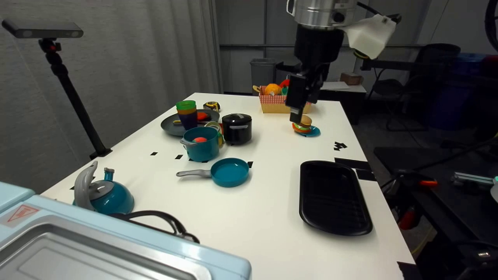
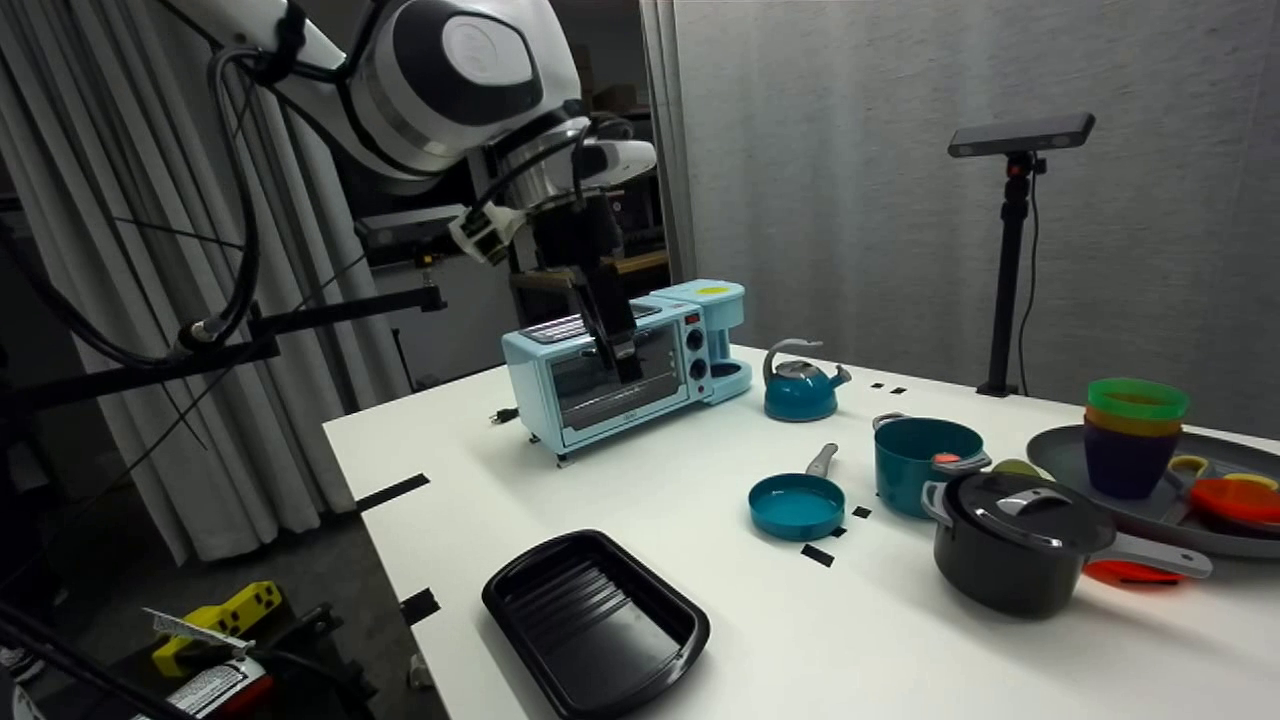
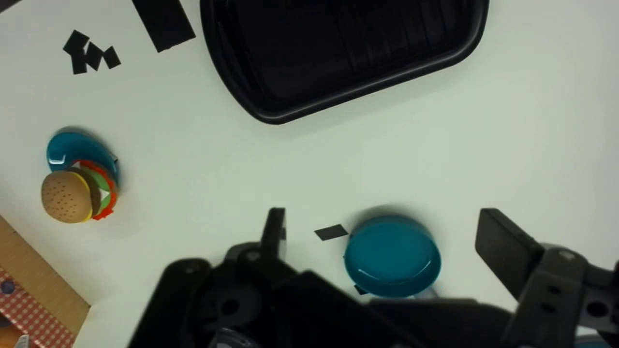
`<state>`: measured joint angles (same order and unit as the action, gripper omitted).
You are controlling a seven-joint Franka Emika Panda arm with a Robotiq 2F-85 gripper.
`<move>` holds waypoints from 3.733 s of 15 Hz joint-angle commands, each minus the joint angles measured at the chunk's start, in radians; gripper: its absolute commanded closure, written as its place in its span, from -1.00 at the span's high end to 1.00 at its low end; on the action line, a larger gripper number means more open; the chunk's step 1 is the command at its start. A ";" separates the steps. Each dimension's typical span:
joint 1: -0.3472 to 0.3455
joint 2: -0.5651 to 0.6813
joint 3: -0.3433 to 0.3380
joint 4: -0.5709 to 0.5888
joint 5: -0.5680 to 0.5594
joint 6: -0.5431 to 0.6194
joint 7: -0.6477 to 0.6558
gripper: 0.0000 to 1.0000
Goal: Take the lid on the black pot and put it on the blue pot
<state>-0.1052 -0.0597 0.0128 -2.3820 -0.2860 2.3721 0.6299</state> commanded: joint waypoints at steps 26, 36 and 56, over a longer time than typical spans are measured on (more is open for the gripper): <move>-0.021 0.327 -0.231 0.324 0.043 0.000 0.023 1.00; -0.056 0.408 -0.258 0.420 0.113 -0.042 -0.013 1.00; -0.204 0.560 -0.223 0.636 0.321 -0.025 -0.544 1.00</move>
<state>-0.3033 0.4874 -0.2268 -1.7632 0.0018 2.3543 0.1216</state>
